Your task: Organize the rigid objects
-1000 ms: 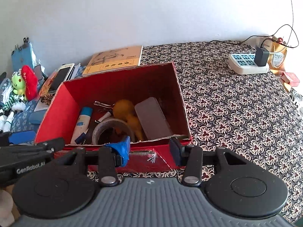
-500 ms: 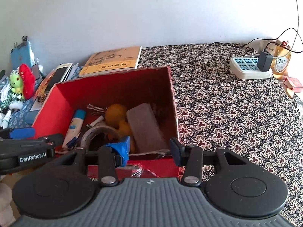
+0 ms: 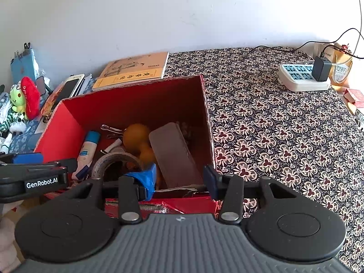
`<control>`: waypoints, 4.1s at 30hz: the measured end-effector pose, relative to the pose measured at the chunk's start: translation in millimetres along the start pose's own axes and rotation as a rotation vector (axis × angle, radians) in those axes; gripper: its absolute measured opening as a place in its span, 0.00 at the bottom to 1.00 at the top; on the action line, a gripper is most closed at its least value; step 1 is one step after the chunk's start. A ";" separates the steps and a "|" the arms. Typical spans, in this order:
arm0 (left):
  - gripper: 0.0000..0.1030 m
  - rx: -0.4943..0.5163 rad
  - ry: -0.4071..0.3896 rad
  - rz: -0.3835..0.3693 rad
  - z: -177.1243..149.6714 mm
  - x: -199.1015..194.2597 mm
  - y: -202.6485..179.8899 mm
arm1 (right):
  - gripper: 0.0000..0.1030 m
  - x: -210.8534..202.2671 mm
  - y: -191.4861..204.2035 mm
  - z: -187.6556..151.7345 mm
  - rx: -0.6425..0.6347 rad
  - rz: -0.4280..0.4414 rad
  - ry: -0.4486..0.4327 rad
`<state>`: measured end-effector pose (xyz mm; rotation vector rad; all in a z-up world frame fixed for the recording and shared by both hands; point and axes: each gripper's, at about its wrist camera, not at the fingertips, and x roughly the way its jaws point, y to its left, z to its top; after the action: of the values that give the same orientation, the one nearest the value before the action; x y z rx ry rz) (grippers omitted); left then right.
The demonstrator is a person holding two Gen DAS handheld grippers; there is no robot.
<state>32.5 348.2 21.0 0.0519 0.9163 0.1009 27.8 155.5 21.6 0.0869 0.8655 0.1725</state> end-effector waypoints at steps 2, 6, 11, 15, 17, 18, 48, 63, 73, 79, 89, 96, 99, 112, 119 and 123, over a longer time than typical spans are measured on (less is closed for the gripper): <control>0.63 -0.004 0.000 -0.001 -0.3 1.0 1.0 | 0.29 0.1 -0.5 -0.2 -0.001 0.003 -0.002; 0.63 -0.012 -0.003 0.008 1.0 2.2 2.7 | 0.29 -0.3 -1.8 0.0 0.003 0.029 -0.006; 0.63 -0.005 0.001 0.023 2.2 3.6 5.3 | 0.29 -0.5 0.2 1.4 -0.014 0.034 -0.006; 0.63 0.007 0.009 0.024 1.0 2.6 3.8 | 0.29 -0.1 0.8 2.5 -0.029 0.044 0.004; 0.63 0.012 0.005 0.023 0.0 0.6 2.7 | 0.29 -1.5 2.3 2.1 -0.038 0.042 -0.003; 0.63 0.012 0.003 0.020 -0.5 -0.1 2.5 | 0.29 -1.7 2.7 2.1 -0.040 0.045 -0.003; 0.63 -0.008 0.023 0.049 0.6 6.9 15.5 | 0.30 2.7 1.5 7.0 -0.013 0.104 0.023; 0.63 -0.025 0.024 0.025 1.8 17.3 18.7 | 0.30 11.7 3.8 8.9 -0.025 0.099 0.017; 0.63 -0.034 0.020 0.016 0.2 18.0 18.4 | 0.30 18.1 0.0 5.6 -0.003 0.104 0.015; 0.63 -0.028 0.018 0.014 -1.4 17.9 15.8 | 0.30 19.2 -1.8 3.2 0.013 0.133 0.016; 0.63 -0.028 0.027 0.013 -4.0 18.1 14.1 | 0.30 19.9 -1.4 0.8 0.024 0.138 0.014; 0.63 -0.021 0.042 -0.001 -5.1 21.3 13.9 | 0.30 20.6 -0.4 0.9 0.016 0.132 0.013; 0.63 -0.020 0.046 -0.001 -4.8 23.1 13.8 | 0.30 21.4 -1.0 1.4 0.014 0.131 0.014; 0.63 -0.030 0.056 -0.002 -5.6 28.2 17.1 | 0.30 24.2 -2.9 0.6 0.009 0.120 0.012; 0.63 -0.030 0.058 0.001 -6.7 28.9 15.1 | 0.30 25.0 -2.0 0.3 0.006 0.112 0.010; 0.63 -0.028 0.052 0.003 -6.6 27.5 14.1 | 0.30 25.2 -2.2 -0.1 0.005 0.110 0.009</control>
<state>43.0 365.2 -3.4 0.0249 0.9667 0.1177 44.0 158.1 2.4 0.1381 0.8703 0.2738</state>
